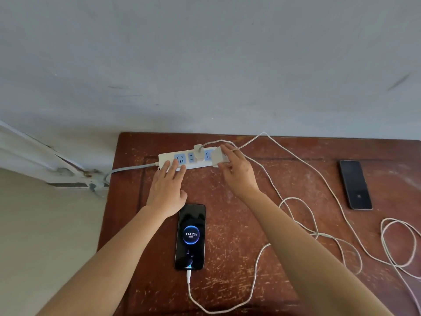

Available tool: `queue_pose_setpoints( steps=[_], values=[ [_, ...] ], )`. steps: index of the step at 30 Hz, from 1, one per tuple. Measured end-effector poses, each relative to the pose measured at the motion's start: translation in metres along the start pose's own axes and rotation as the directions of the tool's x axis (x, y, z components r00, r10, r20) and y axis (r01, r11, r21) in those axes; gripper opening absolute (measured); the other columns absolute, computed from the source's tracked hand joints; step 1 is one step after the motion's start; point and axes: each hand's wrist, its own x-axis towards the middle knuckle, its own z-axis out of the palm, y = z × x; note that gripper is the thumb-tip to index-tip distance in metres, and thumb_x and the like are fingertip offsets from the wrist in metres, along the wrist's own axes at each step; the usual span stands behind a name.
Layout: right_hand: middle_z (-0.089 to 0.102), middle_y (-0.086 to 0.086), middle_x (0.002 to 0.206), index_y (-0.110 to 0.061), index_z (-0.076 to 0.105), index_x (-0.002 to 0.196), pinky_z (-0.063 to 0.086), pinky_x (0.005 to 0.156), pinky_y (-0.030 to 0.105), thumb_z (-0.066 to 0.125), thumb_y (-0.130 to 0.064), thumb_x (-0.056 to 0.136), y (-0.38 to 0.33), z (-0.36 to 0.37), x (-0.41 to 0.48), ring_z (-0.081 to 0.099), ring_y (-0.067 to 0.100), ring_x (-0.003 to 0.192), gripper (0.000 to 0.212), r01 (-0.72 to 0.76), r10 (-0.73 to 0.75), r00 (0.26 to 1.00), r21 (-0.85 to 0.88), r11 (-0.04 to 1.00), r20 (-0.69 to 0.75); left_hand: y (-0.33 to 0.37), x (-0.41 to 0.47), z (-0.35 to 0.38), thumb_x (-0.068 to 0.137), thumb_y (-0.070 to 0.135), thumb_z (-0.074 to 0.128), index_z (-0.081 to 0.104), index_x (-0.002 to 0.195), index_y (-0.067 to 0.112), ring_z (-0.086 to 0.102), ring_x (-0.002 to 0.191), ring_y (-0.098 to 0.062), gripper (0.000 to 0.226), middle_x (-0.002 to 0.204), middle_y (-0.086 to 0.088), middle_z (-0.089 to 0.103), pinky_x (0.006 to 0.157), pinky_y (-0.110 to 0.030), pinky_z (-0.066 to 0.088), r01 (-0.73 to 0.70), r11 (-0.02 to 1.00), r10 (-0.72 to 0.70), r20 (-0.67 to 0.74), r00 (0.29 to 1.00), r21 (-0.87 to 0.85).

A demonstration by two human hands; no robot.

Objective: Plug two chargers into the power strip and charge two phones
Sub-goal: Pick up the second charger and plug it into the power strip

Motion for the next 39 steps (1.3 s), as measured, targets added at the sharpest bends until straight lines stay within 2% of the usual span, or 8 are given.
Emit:
queue_pose_setpoints(
  steps=[6, 17, 22, 28, 32, 35, 37, 39],
  values=[
    [0.046, 0.014, 0.155, -0.005, 0.052, 0.145, 0.054, 0.101, 0.047, 0.062, 0.0, 0.095, -0.006, -0.003, 0.001, 0.053, 0.033, 0.134, 0.052, 0.087, -0.079, 0.994, -0.11, 0.99, 0.077, -0.001, -0.001, 0.006, 0.091, 0.029, 0.063, 0.024, 0.156, 0.016, 0.009, 0.154, -0.035, 0.077, 0.167, -0.013, 0.015, 0.123, -0.052, 0.016, -0.009, 1.0, 0.008, -0.034, 0.999, -0.012],
    [0.045, 0.025, 0.153, 0.004, 0.048, 0.144, 0.062, 0.061, 0.043, 0.067, 0.019, 0.08, -0.015, 0.017, 0.001, 0.073, 0.041, 0.092, 0.069, 0.256, -0.181, 0.962, -0.436, 0.863, 0.207, -0.001, -0.001, 0.009, 0.09, 0.032, 0.064, 0.021, 0.157, 0.015, 0.007, 0.154, -0.036, 0.081, 0.168, -0.014, 0.012, 0.125, -0.053, 0.015, -0.013, 1.0, 0.013, -0.052, 0.999, 0.006],
    [0.023, 0.017, 0.166, -0.005, 0.026, 0.157, 0.063, 0.067, 0.039, 0.052, -0.008, 0.101, -0.006, 0.029, 0.0, 0.069, 0.033, 0.107, 0.062, 0.264, -0.17, 0.959, -0.504, 0.822, 0.226, -0.001, -0.001, 0.009, 0.089, 0.032, 0.065, 0.02, 0.157, 0.015, 0.005, 0.154, -0.036, 0.083, 0.168, -0.014, 0.011, 0.125, -0.052, 0.014, -0.014, 1.0, 0.014, -0.046, 0.999, -0.003],
    [0.009, 0.01, 0.169, -0.013, 0.012, 0.16, 0.058, 0.053, 0.034, 0.051, -0.025, 0.097, -0.007, 0.038, -0.009, 0.068, 0.031, 0.095, 0.075, 0.192, -0.094, 0.971, -0.48, 0.856, 0.221, -0.004, -0.001, 0.009, 0.087, 0.034, 0.067, 0.02, 0.157, 0.016, 0.004, 0.154, -0.035, 0.086, 0.168, -0.013, 0.011, 0.123, -0.051, 0.012, -0.018, 1.0, 0.018, -0.027, 0.999, -0.006],
    [0.0, 0.005, 0.171, -0.019, 0.007, 0.161, 0.058, 0.085, 0.047, 0.041, -0.048, 0.1, -0.009, 0.031, -0.012, 0.06, 0.034, 0.114, 0.076, 0.182, -0.071, 0.968, -0.482, 0.857, 0.239, -0.004, -0.001, 0.0, 0.091, 0.037, 0.062, 0.015, 0.158, 0.019, 0.0, 0.155, -0.032, 0.084, 0.169, -0.009, 0.006, 0.123, -0.049, 0.012, -0.012, 1.0, 0.012, 0.042, 0.999, 0.011],
    [0.0, 0.008, 0.171, -0.021, 0.003, 0.161, 0.023, 0.12, 0.058, 0.029, -0.064, 0.099, -0.015, 0.022, -0.01, 0.025, 0.038, 0.149, 0.08, 0.199, -0.044, 0.958, -0.548, 0.812, 0.284, -0.002, 0.001, -0.018, 0.095, 0.039, 0.055, 0.016, 0.158, 0.02, 0.002, 0.155, -0.031, 0.076, 0.169, -0.007, 0.006, 0.123, -0.053, 0.012, -0.017, 0.999, 0.012, 0.122, 0.992, 0.039],
    [0.004, 0.012, 0.17, -0.022, 0.006, 0.162, 0.011, 0.123, 0.058, 0.03, -0.062, 0.1, -0.022, 0.01, -0.013, 0.011, 0.037, 0.153, 0.077, 0.23, -0.064, 0.951, -0.557, 0.798, 0.302, 0.0, -0.001, -0.032, 0.099, 0.039, 0.047, 0.02, 0.157, 0.018, 0.008, 0.154, -0.031, 0.068, 0.169, -0.006, 0.01, 0.124, -0.054, 0.015, -0.007, 0.998, -0.001, 0.124, 0.992, 0.069],
    [0.012, 0.015, 0.168, -0.021, 0.016, 0.16, 0.017, 0.122, 0.055, 0.037, -0.053, 0.102, -0.027, -0.005, -0.025, 0.016, 0.036, 0.152, 0.07, 0.234, -0.099, 0.954, -0.497, 0.835, 0.283, 0.004, -0.01, -0.042, 0.101, 0.037, 0.043, 0.027, 0.155, 0.015, 0.016, 0.153, -0.03, 0.06, 0.167, -0.007, 0.019, 0.122, -0.053, 0.022, 0.02, 0.997, -0.024, 0.059, 0.998, 0.072]
  ],
)
